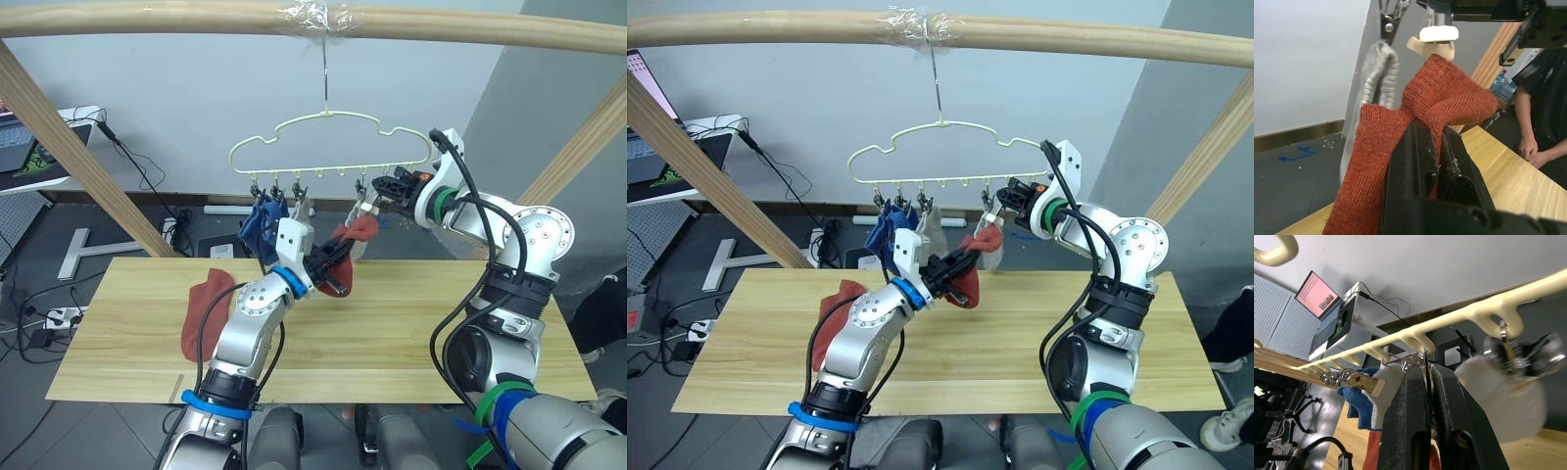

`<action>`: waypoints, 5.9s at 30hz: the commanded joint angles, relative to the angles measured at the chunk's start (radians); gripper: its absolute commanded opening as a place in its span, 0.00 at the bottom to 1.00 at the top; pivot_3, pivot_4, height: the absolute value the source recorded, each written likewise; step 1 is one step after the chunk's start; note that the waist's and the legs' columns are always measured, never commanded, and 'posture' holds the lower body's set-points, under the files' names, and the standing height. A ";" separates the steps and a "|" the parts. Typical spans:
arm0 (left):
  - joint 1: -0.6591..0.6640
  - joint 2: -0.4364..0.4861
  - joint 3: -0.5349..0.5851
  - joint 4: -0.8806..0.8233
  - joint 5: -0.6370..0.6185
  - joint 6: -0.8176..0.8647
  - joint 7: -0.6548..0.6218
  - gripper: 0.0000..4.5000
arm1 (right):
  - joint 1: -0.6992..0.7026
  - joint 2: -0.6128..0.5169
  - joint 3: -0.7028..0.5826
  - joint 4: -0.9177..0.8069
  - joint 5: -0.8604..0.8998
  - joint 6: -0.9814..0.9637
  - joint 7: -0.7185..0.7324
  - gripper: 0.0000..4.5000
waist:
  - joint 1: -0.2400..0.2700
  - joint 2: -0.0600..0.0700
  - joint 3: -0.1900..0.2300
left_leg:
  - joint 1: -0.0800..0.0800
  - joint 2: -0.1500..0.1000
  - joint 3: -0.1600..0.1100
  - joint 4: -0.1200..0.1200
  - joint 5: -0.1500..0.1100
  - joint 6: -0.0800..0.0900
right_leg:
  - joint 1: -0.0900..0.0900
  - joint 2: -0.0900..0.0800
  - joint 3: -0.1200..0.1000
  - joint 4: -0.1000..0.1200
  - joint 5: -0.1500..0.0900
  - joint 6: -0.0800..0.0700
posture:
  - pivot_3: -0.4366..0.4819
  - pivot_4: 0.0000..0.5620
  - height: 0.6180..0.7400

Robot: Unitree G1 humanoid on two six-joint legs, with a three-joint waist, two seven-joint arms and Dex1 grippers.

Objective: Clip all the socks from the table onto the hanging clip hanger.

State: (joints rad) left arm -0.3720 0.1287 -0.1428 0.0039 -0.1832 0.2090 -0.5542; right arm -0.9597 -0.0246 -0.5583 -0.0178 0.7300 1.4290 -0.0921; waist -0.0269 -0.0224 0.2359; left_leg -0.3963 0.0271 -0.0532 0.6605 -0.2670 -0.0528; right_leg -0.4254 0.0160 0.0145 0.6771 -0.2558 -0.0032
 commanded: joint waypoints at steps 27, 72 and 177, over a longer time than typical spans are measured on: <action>-0.063 -0.055 -0.003 -0.048 -0.080 0.013 -0.012 0.00 | -0.017 -0.031 -0.038 -0.051 0.101 -0.006 0.078 0.99 | -0.002 0.000 0.000 | -0.002 0.000 0.000 0.000 0.000 0.000 | -0.002 0.000 0.000 -0.001 0.000 0.000 | 0.46 0.37 1.00; 0.062 0.292 0.265 -0.469 -0.396 0.431 -0.004 1.00 | 0.457 -0.206 0.519 -0.271 -0.425 -0.806 0.189 0.71 | -0.004 0.003 0.004 | -0.002 0.001 0.003 0.000 0.000 0.000 | -0.004 0.000 0.002 -0.002 0.000 0.001 | 0.50 0.40 1.00; -0.021 0.293 0.237 -0.564 -0.438 0.452 0.088 1.00 | 0.248 -0.030 0.561 0.107 -0.673 -1.094 0.168 0.50 | 0.008 0.003 0.004 | -0.002 0.002 0.002 0.001 0.000 -0.001 | -0.005 -0.001 0.002 0.002 0.001 -0.002 | 0.58 0.38 1.00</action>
State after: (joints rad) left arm -0.3786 0.4251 0.0831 -0.5246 -0.6051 0.6687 -0.4691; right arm -0.6875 -0.0593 0.0047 0.1068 0.0598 0.3738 0.0807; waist -0.0189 -0.0193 0.2401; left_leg -0.3979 0.0287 -0.0510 0.6614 -0.2668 -0.0533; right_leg -0.4299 0.0154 0.0164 0.6795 -0.2546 -0.0053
